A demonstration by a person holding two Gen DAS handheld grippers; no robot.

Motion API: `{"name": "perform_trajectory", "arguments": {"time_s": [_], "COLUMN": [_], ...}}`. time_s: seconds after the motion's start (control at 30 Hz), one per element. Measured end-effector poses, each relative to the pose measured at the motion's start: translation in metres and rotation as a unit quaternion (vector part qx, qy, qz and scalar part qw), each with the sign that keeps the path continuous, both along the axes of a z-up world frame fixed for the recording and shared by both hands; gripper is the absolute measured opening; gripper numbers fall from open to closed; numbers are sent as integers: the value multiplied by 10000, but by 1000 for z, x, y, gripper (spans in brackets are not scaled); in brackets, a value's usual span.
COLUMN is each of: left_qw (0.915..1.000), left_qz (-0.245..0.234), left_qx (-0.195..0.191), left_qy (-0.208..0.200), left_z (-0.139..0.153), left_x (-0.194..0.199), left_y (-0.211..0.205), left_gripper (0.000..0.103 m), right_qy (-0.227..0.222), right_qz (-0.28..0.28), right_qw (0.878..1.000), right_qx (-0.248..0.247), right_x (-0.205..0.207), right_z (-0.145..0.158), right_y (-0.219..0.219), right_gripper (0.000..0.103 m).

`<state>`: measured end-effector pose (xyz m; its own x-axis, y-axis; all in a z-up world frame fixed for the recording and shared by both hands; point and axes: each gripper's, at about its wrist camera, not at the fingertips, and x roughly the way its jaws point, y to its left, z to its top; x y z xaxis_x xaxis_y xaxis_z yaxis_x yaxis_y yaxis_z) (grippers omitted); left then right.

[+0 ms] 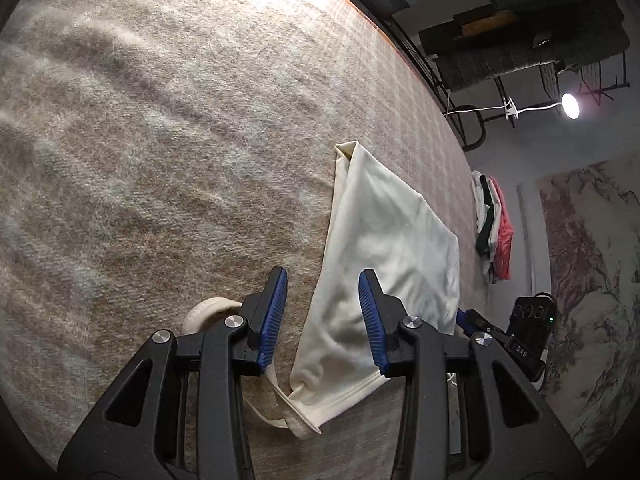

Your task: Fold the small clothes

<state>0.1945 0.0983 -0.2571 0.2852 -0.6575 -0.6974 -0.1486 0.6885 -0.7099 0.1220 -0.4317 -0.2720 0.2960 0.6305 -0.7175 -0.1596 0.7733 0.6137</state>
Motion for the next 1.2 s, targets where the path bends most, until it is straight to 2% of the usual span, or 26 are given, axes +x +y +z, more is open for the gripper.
{"name": "perform_trajectory", "arguments": {"time_s": [0.17,0.27,0.37,0.43,0.5,0.63,0.73,0.9,1.1,1.2], "left_qw": [10000,9999,9998,9993,9985,9962,9920,9842,9817,9787], "left_qz": [-17,-72,-163,-226,-266,-352,-446,-538,-549,-624], "left_qx": [-70,-65,45,274,469,759,1091,1438,1455,1506], "left_qy": [-25,-48,-85,-102,-96,-234,-460,-884,-1101,-1250], "left_z": [-2,-1,2,4,4,9,19,42,55,64], "left_x": [8,12,17,19,20,19,15,9,5,3], "left_y": [-6,-16,-30,-38,-45,-54,-63,-80,-88,-94], "left_gripper": [37,37,37,27,13,7,5,4,4,4], "right_qy": [190,149,216,206,186,155,72,-302,-601,-700], "right_qz": [-219,-283,-279,-290,-305,-228,-206,-87,32,46], "right_qw": [9979,9965,9953,9950,9961,9987,9997,9985,9943,9935], "right_qx": [583,775,900,936,807,425,115,-437,-876,-892], "right_x": [10,16,22,25,24,19,17,13,7,5], "right_z": [-9,-14,-18,-20,-18,-13,-6,17,38,47], "right_y": [-27,-26,-20,-13,-6,10,19,37,49,44], "right_gripper": [43,43,36,35,32,14,9,6,6,5]}}
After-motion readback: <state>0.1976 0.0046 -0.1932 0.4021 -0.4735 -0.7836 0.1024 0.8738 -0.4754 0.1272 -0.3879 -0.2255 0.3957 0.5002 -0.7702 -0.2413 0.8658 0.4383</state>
